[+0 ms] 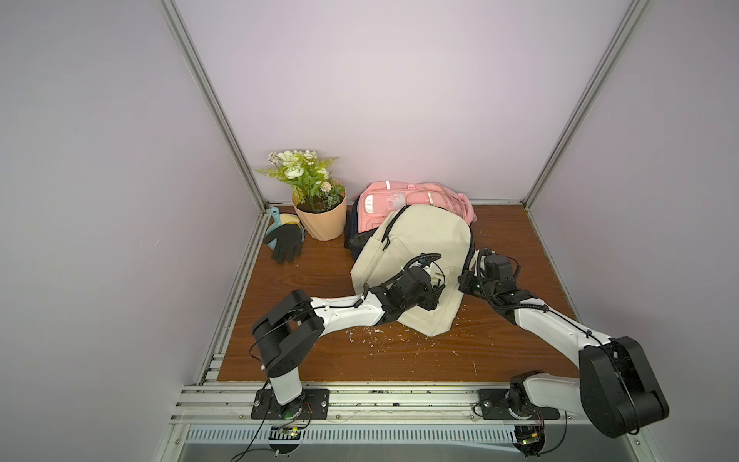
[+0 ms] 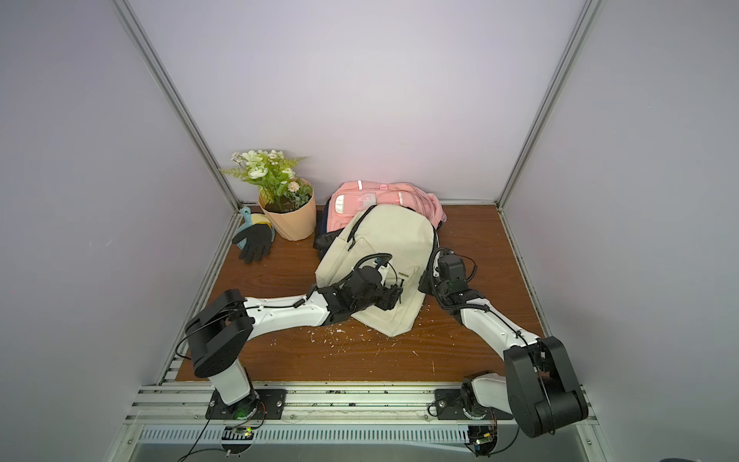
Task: Zip up the backpack
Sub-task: Zip the zipper on the backpack.
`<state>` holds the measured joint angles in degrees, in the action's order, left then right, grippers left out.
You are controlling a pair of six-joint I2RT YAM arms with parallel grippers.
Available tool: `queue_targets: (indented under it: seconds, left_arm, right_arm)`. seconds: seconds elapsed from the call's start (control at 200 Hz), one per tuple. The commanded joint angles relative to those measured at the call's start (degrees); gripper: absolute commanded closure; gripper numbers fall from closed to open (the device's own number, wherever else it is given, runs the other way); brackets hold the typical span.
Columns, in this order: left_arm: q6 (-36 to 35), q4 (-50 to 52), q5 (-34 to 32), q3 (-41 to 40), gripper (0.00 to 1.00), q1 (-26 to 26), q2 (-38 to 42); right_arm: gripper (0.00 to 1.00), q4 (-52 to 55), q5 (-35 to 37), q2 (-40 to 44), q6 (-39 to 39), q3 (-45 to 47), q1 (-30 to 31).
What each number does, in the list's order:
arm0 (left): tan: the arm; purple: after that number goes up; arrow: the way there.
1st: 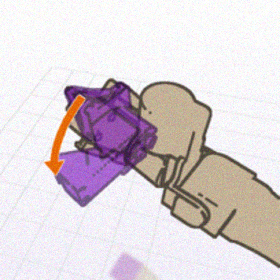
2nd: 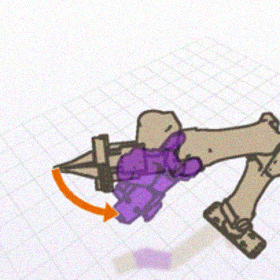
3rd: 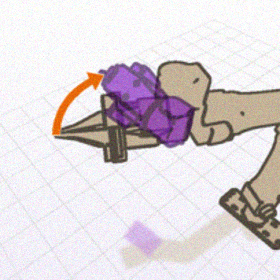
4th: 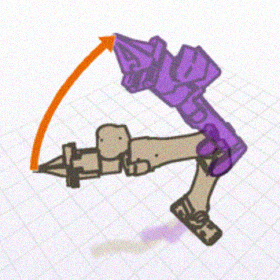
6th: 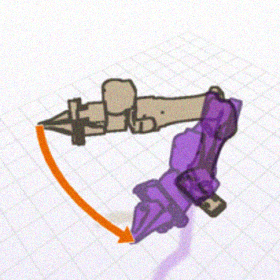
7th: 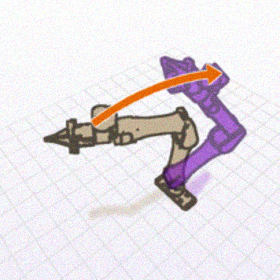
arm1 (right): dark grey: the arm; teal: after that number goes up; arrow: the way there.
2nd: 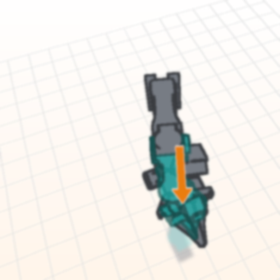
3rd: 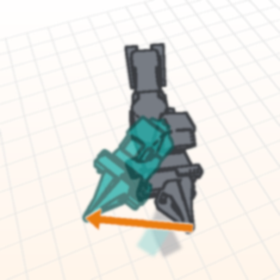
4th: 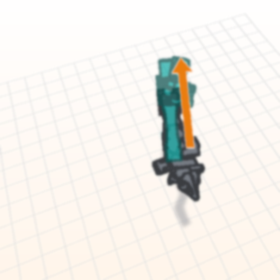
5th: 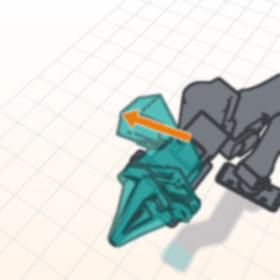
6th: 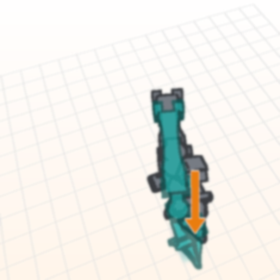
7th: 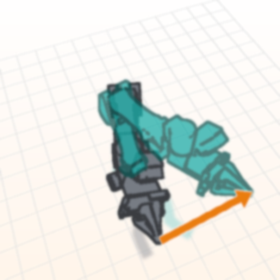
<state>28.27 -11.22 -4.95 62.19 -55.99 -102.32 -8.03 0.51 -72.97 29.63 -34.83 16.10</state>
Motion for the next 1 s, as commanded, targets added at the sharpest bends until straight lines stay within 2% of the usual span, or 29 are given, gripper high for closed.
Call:
queue_targets:
  seconds: [0.0, 0.345, 0.731, 0.996]
  left_arm:
    - [-2.4, 4.3, 0.6, 3.4, 0.35, 0.1, -3.8]
    - [-2.2, 6.7, 1.1, 7.3, 0.54, 0.3, -9.4]
    - [-2.6, 7.6, -2.1, 6.8, 0.8, 0.3, -7.3]
    - [-2.7, 7.4, -2.0, 6.6, 0.84, 0.4, -5.3]
  right_arm:
    - [0.87, 0.1, -0.8, 2.1, -1.3, -1.5, 0.0]
    - [0.88, 0.1, -0.9, 1.7, -1.6, -1.8, 0.0]
    - [0.88, 0.8, -0.1, 1.9, -2.1, -1.8, 0.1]
    - [0.89, 0.9, 0.0, 1.9, -2.2, -1.3, 0.2]
